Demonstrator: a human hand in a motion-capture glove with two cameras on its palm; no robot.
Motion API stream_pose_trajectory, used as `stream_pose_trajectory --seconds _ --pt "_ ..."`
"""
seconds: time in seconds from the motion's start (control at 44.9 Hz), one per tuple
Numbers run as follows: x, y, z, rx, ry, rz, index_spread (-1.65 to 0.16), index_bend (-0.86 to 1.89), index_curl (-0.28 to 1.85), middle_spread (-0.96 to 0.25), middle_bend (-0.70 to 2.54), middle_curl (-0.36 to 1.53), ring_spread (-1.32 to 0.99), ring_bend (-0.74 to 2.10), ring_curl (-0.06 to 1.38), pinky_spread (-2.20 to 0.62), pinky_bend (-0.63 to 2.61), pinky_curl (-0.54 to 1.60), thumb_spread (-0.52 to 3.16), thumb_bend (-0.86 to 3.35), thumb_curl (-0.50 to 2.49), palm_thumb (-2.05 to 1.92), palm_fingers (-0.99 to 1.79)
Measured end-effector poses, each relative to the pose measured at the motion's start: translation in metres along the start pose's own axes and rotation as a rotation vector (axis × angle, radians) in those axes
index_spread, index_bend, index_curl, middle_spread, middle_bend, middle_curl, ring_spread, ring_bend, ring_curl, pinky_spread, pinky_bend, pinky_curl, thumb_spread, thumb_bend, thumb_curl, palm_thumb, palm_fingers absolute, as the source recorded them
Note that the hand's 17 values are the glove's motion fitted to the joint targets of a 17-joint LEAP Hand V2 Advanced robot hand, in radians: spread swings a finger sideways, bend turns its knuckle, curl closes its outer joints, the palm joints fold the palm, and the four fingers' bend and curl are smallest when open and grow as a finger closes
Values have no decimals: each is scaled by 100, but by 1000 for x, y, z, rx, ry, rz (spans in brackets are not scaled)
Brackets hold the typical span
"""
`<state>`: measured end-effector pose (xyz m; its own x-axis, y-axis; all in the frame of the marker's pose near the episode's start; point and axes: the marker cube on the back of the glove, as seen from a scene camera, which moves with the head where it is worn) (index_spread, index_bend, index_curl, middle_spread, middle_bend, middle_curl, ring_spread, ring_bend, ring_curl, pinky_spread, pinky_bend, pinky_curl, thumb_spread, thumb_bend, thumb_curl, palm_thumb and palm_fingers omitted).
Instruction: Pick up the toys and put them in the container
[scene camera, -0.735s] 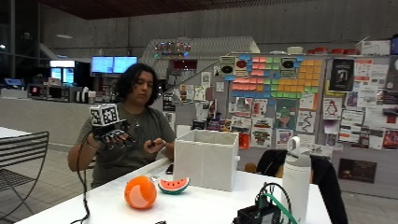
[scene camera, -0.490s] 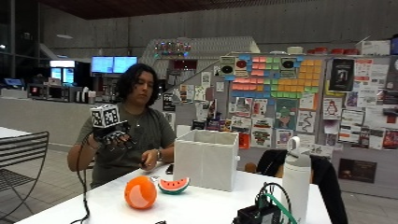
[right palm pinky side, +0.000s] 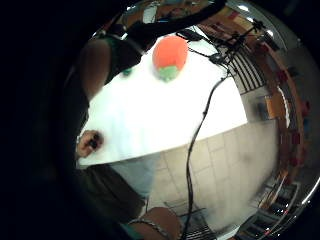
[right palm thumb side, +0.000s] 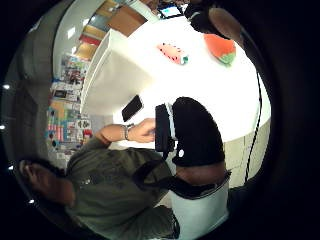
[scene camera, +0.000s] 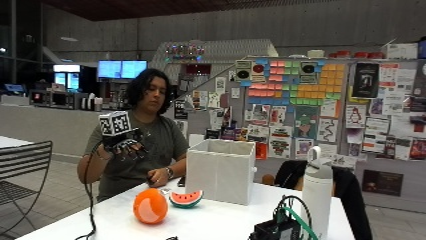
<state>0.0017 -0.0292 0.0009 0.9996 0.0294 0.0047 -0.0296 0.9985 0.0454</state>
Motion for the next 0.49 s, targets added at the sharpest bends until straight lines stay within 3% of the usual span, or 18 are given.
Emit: stream_pose_trajectory --seconds 0.067,0.156,0.178,0.245,0.289,0.379,0.49 --pt "6 -25 -1 55 -32 81 -37 17 21 -12 24 22 -21 37 15 1 58 26 150 -2 16 -3 32" --pt "16 -81 5 168 -94 421 -38 17 21 -12 23 22 -22 44 17 0 58 26 151 -1 17 -1 38" --pt "20 -93 8 184 -97 432 -38 18 22 -12 23 23 -22 46 17 0 58 26 151 0 18 -1 40" --pt "39 -122 25 202 -66 252 -39 19 23 -13 23 23 -23 50 18 0 58 26 152 0 19 1 45" --pt "51 -146 44 213 -36 219 -39 19 23 -13 22 24 -24 51 19 -1 58 27 151 1 20 2 46" --pt "70 -190 94 178 11 265 -40 22 26 -14 22 25 -24 46 18 -2 61 28 147 -1 22 3 43" --pt "73 -199 144 -14 39 438 -40 16 29 -12 14 24 -18 26 16 0 79 35 133 -3 23 -2 7"
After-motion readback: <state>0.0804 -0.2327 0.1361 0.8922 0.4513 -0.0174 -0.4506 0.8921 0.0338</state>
